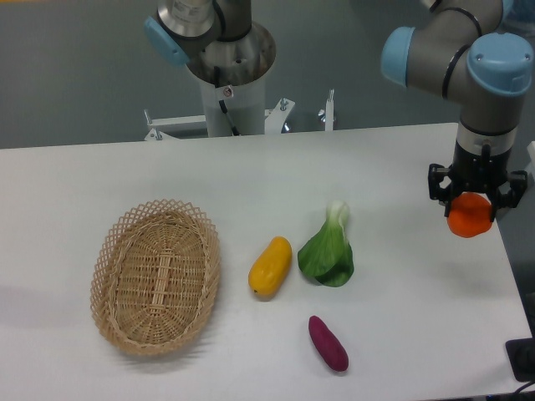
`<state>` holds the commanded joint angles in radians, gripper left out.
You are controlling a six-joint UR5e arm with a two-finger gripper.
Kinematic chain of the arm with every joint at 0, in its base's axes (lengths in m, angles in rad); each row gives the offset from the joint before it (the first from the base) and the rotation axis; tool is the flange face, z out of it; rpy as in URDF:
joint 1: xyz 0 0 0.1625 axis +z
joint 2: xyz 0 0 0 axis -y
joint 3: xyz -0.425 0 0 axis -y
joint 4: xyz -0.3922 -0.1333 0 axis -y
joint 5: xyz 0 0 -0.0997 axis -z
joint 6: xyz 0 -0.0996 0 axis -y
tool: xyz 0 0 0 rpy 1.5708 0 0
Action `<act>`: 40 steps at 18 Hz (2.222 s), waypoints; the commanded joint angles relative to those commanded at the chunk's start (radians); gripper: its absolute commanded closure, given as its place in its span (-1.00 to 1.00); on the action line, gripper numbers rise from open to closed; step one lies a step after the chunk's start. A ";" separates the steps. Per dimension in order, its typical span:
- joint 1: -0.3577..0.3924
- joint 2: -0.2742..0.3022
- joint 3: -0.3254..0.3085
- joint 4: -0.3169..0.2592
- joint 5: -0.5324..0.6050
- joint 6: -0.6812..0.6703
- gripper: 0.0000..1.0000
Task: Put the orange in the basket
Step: 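Hold the orange in the gripper and lift it slightly, then carry the held orange across the table over the wicker basket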
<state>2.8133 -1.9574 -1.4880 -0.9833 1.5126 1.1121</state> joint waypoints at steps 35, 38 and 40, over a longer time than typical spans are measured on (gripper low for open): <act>-0.707 0.014 -0.182 0.040 -0.009 -0.768 0.07; -0.735 0.008 -0.195 0.040 -0.009 -0.772 0.02; -0.739 0.000 -0.198 0.040 -0.009 -0.773 -0.05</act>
<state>2.0740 -1.9573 -1.6858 -0.9434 1.5033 0.3390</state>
